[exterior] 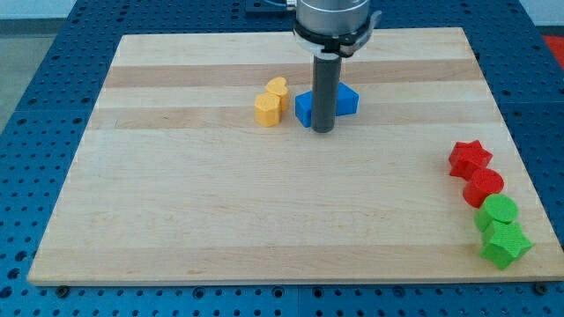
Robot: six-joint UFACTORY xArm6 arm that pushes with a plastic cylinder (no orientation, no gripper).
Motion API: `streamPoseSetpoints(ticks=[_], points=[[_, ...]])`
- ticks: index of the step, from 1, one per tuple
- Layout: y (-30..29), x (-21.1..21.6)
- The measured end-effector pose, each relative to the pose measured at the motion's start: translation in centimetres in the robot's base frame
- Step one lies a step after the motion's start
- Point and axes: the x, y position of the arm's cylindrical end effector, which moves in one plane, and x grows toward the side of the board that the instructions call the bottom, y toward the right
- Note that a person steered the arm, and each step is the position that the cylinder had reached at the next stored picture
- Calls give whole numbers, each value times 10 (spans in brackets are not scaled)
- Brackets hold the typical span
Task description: Move the blue triangle right to the yellow heart
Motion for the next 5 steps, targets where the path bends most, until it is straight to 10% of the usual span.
streamPoseSetpoints(ticks=[5], points=[[66, -12]])
